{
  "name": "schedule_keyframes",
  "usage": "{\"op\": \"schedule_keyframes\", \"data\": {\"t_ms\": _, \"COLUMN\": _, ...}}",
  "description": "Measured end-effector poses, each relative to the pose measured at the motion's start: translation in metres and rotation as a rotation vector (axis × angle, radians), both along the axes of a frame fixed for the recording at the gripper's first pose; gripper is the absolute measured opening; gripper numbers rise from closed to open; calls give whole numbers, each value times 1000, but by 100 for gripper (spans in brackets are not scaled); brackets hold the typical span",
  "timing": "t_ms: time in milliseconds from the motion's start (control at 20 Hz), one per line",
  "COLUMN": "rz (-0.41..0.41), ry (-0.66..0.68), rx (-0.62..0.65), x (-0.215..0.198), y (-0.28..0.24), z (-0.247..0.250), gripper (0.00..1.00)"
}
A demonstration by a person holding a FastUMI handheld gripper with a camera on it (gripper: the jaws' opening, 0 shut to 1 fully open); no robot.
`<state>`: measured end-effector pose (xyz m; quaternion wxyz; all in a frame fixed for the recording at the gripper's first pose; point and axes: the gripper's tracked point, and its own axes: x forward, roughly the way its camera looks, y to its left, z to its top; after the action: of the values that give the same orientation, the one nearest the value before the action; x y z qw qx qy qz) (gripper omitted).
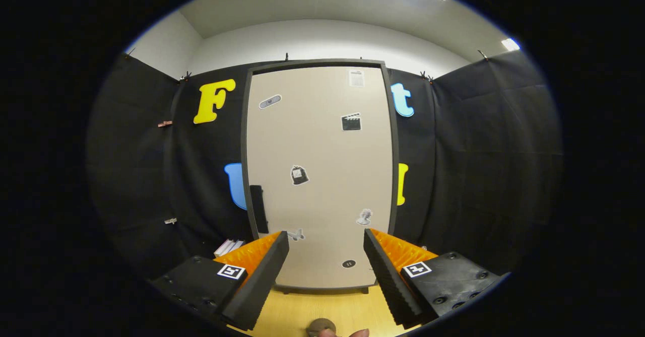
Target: Open the shoe cabinet door, grab the shoes and put them into the shoe cabinet, then close the shoe cabinet door.
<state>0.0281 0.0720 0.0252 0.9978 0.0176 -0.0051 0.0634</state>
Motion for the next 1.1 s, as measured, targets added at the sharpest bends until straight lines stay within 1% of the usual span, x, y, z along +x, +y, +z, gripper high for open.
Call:
{"op": "schedule_keyframes", "data": {"t_ms": 150, "rz": 42, "ry": -22, "rx": 11, "x": 20, "y": 38, "z": 7, "gripper": 97}}
{"op": "schedule_keyframes", "data": {"t_ms": 300, "rz": 67, "ry": -29, "rx": 17, "x": 49, "y": 72, "z": 6, "gripper": 97}}
{"op": "schedule_keyframes", "data": {"t_ms": 400, "rz": 73, "ry": -26, "rx": 23, "x": 75, "y": 91, "z": -1, "gripper": 97}}
{"op": "schedule_keyframes", "data": {"t_ms": 550, "rz": 76, "ry": -9, "rx": -2, "x": 108, "y": 113, "z": -18, "gripper": 97}}
{"op": "schedule_keyframes", "data": {"t_ms": 800, "rz": 86, "ry": 14, "rx": -26, "x": 150, "y": 147, "z": -45, "gripper": 98}}
{"op": "schedule_keyframes", "data": {"t_ms": 950, "rz": 85, "ry": 30, "rx": 7, "x": 171, "y": 160, "z": -56, "gripper": 98}}
{"op": "schedule_keyframes", "data": {"t_ms": 1000, "rz": 85, "ry": 37, "rx": 21, "x": 178, "y": 165, "z": -59, "gripper": 97}}
{"op": "schedule_keyframes", "data": {"t_ms": 1050, "rz": 87, "ry": 44, "rx": 31, "x": 183, "y": 168, "z": -62, "gripper": 94}}
{"op": "schedule_keyframes", "data": {"t_ms": 1100, "rz": 88, "ry": 52, "rx": 38, "x": 189, "y": 171, "z": -65, "gripper": 87}}
